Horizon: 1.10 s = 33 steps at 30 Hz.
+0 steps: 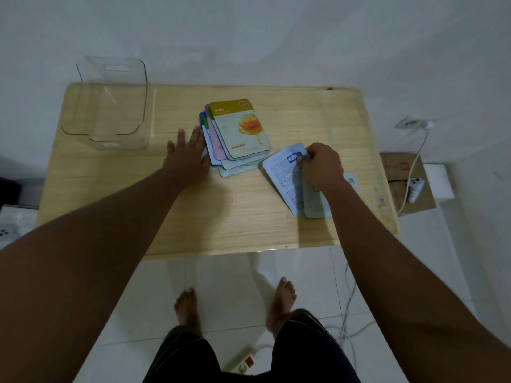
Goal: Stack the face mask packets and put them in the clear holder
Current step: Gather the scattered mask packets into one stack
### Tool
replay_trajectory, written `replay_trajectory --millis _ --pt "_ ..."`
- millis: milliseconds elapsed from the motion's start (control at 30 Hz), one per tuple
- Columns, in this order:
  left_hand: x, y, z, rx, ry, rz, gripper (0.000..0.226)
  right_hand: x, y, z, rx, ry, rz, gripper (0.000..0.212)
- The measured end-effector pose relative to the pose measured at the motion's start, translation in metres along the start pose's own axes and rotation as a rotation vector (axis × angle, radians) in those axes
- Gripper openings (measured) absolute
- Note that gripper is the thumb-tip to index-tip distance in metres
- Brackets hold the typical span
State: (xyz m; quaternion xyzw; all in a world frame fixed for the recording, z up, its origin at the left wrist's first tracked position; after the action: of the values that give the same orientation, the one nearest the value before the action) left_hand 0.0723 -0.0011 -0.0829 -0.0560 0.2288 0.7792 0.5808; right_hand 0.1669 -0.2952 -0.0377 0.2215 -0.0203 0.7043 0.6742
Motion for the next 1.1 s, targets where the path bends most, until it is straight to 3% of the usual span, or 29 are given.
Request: replay_trajectory --millis 200,500,633,767,933,1100 --pt "-0.001 -0.001 0.000 0.019 -0.002 0.008 0.067 0.008 -0.008 0.038 -0.181 -0.152 0.121 0.012" --pt "0.004 -0.003 -0.002 0.023 0.009 0.008 0.068 0.076 -0.025 0.064 -0.289 -0.233 0.195 0.016" --pt "0.004 -0.003 -0.002 0.015 0.014 -0.002 0.068 0.128 -0.034 0.039 -0.242 -0.349 0.190 0.017" --pt "0.005 -0.004 -0.002 0.030 0.021 -0.002 0.070 0.178 -0.033 0.004 -0.163 -0.247 0.280 0.017" --pt "0.004 -0.001 -0.002 0.023 0.029 0.018 0.070 0.197 -0.034 -0.042 0.019 -0.066 0.331 0.052" --pt "0.006 -0.003 -0.002 0.029 0.054 0.019 0.072 0.195 -0.024 -0.047 0.014 -0.033 0.363 0.042"
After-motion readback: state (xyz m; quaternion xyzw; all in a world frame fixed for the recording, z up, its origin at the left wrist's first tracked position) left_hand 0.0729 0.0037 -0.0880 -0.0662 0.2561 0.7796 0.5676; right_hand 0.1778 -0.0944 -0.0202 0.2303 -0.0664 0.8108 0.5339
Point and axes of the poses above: each hand's wrist, its own y-axis away from the middle knuckle, its own z-axis out of the back of the hand, x = y × z, the point moved 5 cm from there along -y, towards the middle knuckle, and after that the axes turned 8 degrees about y, right-handed, at the moved point
